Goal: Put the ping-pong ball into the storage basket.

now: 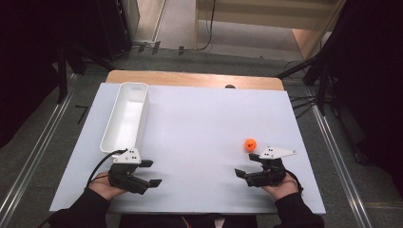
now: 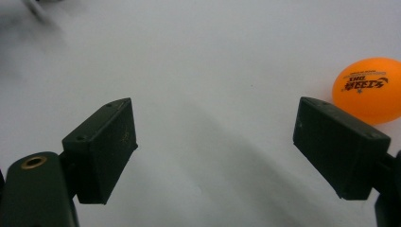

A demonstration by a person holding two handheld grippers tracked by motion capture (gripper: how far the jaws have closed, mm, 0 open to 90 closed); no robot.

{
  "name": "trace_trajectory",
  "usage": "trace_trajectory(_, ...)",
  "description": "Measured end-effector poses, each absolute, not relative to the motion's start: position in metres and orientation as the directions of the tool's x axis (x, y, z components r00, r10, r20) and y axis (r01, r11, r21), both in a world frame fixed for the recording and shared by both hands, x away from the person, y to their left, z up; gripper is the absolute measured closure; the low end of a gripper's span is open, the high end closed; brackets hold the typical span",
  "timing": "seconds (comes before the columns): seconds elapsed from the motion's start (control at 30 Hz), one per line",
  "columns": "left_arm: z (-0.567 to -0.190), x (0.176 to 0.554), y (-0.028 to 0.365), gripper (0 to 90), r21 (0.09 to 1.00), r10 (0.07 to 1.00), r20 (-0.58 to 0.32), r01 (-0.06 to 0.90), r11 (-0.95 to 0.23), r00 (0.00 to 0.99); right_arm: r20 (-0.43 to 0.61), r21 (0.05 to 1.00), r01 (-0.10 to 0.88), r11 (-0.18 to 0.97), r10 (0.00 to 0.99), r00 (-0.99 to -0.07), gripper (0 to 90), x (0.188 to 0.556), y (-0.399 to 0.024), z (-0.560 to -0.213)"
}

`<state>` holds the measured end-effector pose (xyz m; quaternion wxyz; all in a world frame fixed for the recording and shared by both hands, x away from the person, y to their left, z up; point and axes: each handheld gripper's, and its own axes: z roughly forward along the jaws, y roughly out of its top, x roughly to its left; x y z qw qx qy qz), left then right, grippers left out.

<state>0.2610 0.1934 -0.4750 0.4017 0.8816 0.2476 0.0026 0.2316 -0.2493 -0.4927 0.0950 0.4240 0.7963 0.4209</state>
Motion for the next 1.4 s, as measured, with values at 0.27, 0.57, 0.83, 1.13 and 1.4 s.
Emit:
trace_trajectory(0.27,-0.4748,0.2617,0.1943,22.7,0.709,0.440,-0.193,0.434,-0.555,0.877,0.208,0.746,0.600,0.289,0.755,-0.622,12.7,0.2323,-0.2494,-0.4930)
trace_trajectory(0.57,-0.4746,0.2617,0.1945,22.7,0.709,0.437,-0.192,0.432,-0.557,0.879,0.205,0.744,0.600,0.295,0.753,-0.625,12.7,0.2326,-0.2495,-0.4938)
trace_trajectory(0.83,-0.4747,0.2617,0.1949,22.7,0.710,0.439,-0.194,0.434,-0.555,0.878,0.205,0.743,0.600,0.296,0.753,-0.625,12.7,0.2330,-0.2495,-0.4939)
trace_trajectory(1.13,-0.4749,0.2621,0.1948,22.7,0.711,0.437,-0.195,0.433,-0.553,0.878,0.199,0.741,0.600,0.304,0.753,-0.627,12.7,0.2324,-0.2490,-0.4950)
trace_trajectory(1.4,-0.4737,0.2618,0.1931,22.7,0.718,0.436,-0.194,0.430,-0.548,0.879,0.191,0.747,0.592,0.304,0.754,-0.629,12.7,0.2312,-0.2493,-0.4960)
